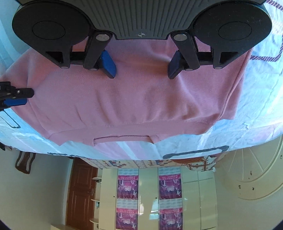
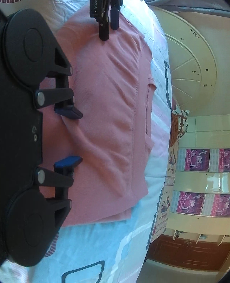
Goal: Fold small clothes
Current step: 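Move both open grippers to one side edge of the folded sweatshirt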
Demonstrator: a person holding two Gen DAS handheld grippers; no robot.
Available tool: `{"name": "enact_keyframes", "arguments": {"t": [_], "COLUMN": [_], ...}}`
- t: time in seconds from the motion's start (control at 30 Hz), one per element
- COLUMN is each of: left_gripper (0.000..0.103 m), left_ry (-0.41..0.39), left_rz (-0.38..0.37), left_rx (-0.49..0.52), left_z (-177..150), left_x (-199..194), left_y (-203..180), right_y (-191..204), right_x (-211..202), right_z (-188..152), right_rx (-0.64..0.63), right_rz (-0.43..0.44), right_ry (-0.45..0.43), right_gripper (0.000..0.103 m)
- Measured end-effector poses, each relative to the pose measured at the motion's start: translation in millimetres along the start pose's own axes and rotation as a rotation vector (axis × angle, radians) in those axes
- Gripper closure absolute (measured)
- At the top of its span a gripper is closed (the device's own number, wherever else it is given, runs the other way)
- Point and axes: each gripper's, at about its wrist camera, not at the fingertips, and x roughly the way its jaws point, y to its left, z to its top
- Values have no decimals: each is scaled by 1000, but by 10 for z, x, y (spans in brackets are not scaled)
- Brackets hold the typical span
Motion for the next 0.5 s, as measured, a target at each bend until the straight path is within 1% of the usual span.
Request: {"name": "enact_keyframes", "arguments": {"t": [0.03,0.1,0.17,0.2,0.23,0.33,0.4,0.43,0.47,0.5], "left_gripper": [38,38,38,38,38,38,38,38,38,38], "left_ry": [13,32,22,33,29,36,39,21,-7,-23], "left_rz": [17,44,59,109,130,139,156,139,103,81], "left_rx": [-2,-11,-21,-12,-8,-65,-80,-91,-93,-81], "left_z": [-54,-194,-307,-338,-368,-438,-405,-371,-339,-311], "left_x": [-33,-107,-199,-224,-259,-342,-411,-463,-512,-528], "left_y": [55,192,316,348,389,556,520,459,356,228], "right_y": [-51,-145,-290,-329,-354,-411,-320,-242,-133,-1], "right_x": [-52,-111,-192,-225,-252,-310,-381,-438,-485,-483], "right_z": [-33,-125,-234,-267,-294,-337,-297,-271,-241,-211], "right_rx": [10,0,20,22,20,49,54,58,62,53], "right_rz": [-6,-67,-82,-101,-116,-127,-141,-123,-89,-49], "right_ry": [-3,18,23,29,33,42,24,-9,-37,-42], "right_gripper": [58,59,59,59,59,59,58,57,57,59]}}
